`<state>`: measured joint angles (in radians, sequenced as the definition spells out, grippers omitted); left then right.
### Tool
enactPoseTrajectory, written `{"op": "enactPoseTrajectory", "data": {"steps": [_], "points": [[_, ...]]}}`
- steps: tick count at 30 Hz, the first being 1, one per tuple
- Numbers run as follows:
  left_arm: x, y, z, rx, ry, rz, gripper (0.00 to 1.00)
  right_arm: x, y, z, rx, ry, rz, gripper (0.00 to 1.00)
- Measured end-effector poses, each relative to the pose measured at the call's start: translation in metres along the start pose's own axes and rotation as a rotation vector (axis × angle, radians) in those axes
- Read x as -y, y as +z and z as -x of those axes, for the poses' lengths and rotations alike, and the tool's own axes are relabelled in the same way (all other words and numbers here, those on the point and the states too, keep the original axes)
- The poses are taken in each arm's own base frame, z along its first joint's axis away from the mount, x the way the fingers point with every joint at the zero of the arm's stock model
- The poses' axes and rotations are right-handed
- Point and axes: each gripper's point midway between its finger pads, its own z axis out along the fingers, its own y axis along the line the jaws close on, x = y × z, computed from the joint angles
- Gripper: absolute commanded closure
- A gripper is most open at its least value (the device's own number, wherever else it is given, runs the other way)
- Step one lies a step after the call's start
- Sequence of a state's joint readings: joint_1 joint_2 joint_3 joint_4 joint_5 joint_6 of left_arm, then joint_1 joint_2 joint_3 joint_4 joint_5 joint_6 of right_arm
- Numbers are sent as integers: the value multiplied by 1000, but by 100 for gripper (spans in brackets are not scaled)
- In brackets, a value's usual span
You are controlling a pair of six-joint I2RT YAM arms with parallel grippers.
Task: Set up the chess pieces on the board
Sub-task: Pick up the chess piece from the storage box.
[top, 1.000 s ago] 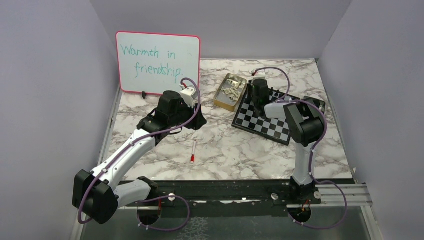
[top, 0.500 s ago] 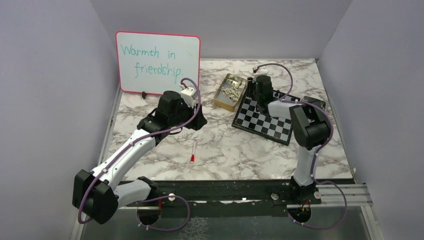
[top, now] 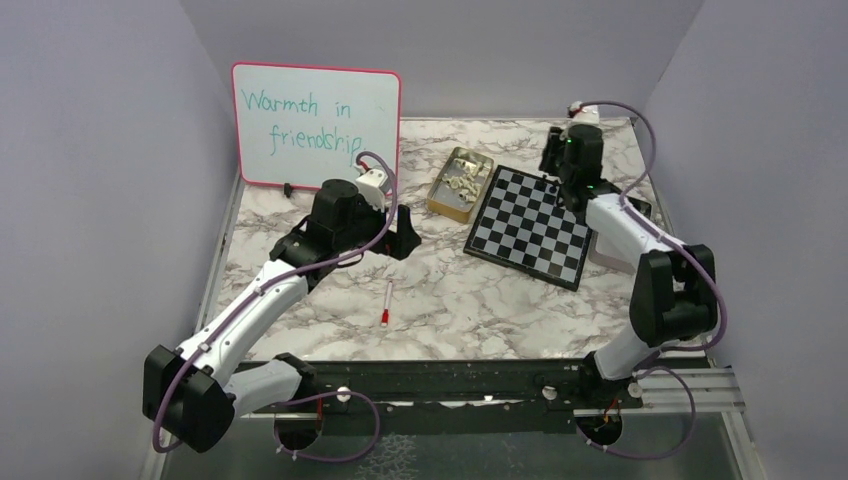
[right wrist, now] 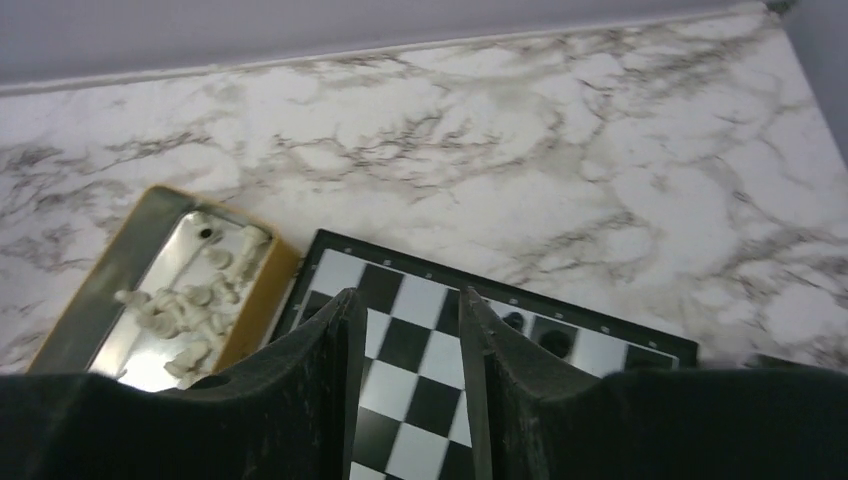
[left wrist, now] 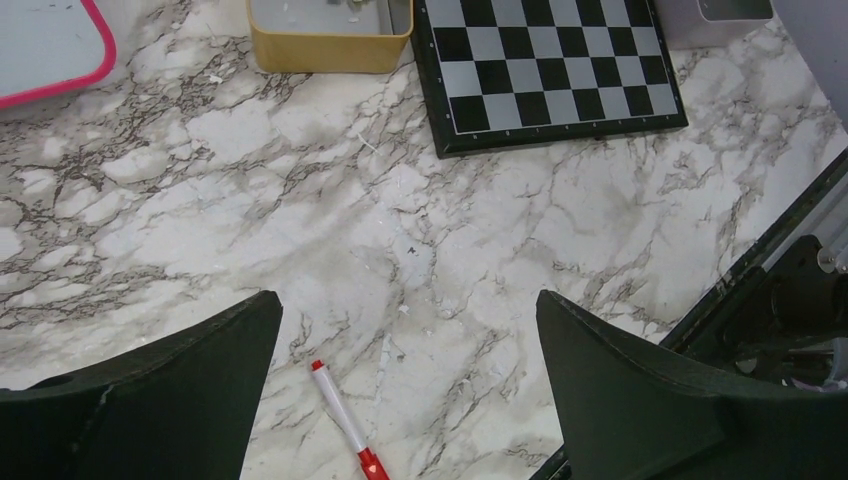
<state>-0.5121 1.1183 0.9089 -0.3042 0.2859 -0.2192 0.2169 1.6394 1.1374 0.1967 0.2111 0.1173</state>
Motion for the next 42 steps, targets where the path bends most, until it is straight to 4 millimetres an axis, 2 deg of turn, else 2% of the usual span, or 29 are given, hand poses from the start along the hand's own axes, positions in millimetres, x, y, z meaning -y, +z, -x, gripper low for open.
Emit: {"op": "enactPoseTrajectory", "data": {"steps": [4, 9, 12, 17, 22, 27, 33, 42], "points": [[0, -5, 6, 28, 10, 12, 1, 70, -11, -4, -51, 87, -129, 62], [-3, -10, 11, 57, 29, 35, 1, 148, -27, -33, -165, 178, -296, 67], [-7, -10, 7, 53, 34, 48, 1, 175, -38, -52, -225, 203, -359, 68], [-11, -8, 0, 39, 36, 62, 1, 202, -48, -68, -278, 247, -425, 72], [-11, -8, -1, 38, 47, 66, 1, 215, -51, -96, -298, 425, -427, 69], [-9, -8, -1, 38, 55, 63, 1, 211, -43, -118, -317, 647, -415, 69], [-10, -8, -1, 38, 57, 68, 1, 199, -32, -125, -305, 866, -434, 70], [-11, -8, -1, 39, 58, 71, 1, 206, -33, -133, -248, 1072, -551, 75]]}}
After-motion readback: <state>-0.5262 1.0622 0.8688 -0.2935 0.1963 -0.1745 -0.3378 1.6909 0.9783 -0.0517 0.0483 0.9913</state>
